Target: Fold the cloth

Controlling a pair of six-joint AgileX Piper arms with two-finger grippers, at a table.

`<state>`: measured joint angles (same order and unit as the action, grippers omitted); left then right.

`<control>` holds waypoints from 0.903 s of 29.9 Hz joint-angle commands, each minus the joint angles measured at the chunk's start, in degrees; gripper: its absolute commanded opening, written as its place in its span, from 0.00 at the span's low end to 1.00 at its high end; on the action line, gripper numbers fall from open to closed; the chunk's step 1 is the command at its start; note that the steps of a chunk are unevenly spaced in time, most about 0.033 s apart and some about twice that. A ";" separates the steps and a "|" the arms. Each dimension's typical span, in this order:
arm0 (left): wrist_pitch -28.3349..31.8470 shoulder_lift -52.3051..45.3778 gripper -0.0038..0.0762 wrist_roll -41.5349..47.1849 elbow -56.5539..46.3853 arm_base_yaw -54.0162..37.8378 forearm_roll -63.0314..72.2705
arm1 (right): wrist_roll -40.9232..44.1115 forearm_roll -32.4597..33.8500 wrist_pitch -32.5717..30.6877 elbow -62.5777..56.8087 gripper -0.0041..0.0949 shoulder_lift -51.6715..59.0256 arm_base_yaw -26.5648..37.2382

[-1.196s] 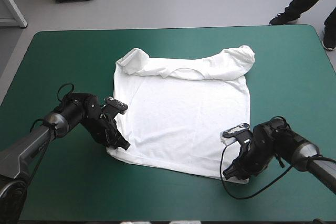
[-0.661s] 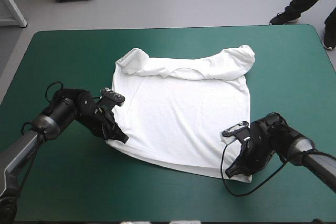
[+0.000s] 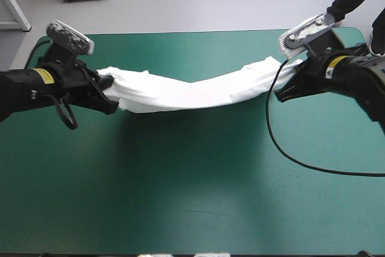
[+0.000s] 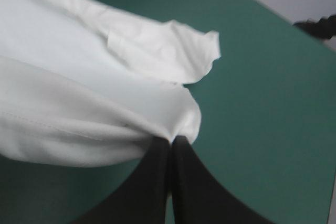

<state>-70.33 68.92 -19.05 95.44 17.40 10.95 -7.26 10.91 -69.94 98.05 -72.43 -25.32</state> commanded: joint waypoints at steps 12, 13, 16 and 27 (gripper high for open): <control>18.85 -0.67 0.04 -1.95 32.59 0.24 0.71 | -1.77 0.38 19.54 29.25 0.02 1.60 0.28; 20.10 -0.67 0.04 -2.04 33.64 0.24 0.73 | -1.96 0.62 22.69 30.88 0.02 1.60 0.28; 22.55 -0.67 0.04 -2.87 35.45 0.24 0.73 | -3.27 0.62 29.16 34.99 0.02 1.60 0.28; 36.64 0.53 0.04 -7.81 37.01 0.24 0.44 | -3.36 0.78 40.50 39.09 0.02 0.61 0.28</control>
<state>-43.10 68.88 -25.98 131.46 17.40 12.01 -10.17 10.24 -35.43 136.29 -71.26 -25.32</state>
